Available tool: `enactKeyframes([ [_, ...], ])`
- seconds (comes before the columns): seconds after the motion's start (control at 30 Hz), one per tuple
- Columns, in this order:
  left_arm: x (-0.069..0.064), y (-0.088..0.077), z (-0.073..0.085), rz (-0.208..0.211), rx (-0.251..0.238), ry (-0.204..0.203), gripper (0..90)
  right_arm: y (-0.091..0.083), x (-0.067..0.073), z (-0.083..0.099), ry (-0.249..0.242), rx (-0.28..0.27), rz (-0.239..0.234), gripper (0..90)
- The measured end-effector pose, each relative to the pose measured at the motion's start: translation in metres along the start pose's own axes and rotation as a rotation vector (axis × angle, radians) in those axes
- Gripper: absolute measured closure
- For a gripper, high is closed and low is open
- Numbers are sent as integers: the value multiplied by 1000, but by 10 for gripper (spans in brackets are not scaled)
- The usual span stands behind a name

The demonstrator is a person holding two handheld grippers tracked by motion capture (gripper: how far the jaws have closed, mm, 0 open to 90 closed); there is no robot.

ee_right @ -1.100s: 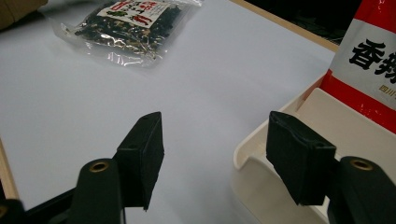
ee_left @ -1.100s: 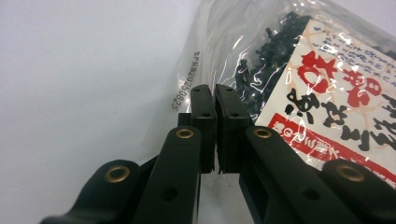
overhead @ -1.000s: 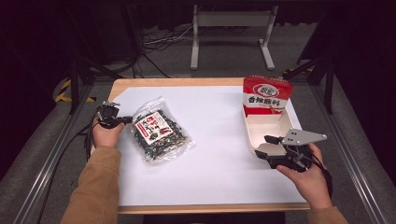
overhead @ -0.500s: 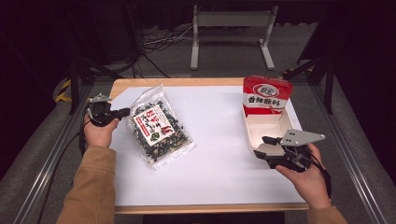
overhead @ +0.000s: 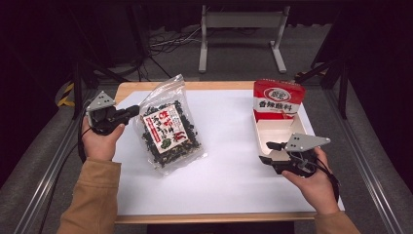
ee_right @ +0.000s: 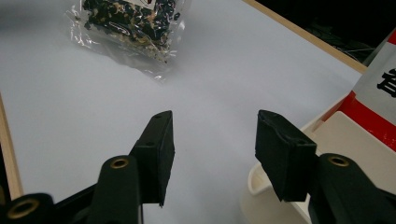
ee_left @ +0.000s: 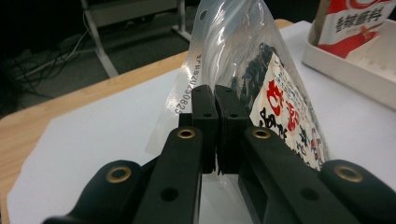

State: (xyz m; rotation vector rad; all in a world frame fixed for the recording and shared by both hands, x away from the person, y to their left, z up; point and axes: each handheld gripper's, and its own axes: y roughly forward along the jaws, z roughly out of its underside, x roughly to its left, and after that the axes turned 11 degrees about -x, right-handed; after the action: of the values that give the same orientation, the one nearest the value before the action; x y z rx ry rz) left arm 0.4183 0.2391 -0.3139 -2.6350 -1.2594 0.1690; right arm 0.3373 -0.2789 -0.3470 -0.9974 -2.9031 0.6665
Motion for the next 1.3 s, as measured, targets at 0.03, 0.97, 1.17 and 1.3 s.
enactKeyframes([
  [0.03, -3, -2, -2, 5, -4, 8, 882, 1, 0, 0, 1, -3, -2, 473],
  [0.97, -71, -15, -33, 253, -145, 164, 884, 44, 22, -45, 47, -108, -165, 482],
  [1.17, -80, -11, -33, 301, -150, 177, 884, 55, 24, -55, 82, -118, -200, 455],
  [1.3, -87, -9, -33, 331, -153, 185, 885, 62, 23, -60, 117, -111, -220, 441],
])
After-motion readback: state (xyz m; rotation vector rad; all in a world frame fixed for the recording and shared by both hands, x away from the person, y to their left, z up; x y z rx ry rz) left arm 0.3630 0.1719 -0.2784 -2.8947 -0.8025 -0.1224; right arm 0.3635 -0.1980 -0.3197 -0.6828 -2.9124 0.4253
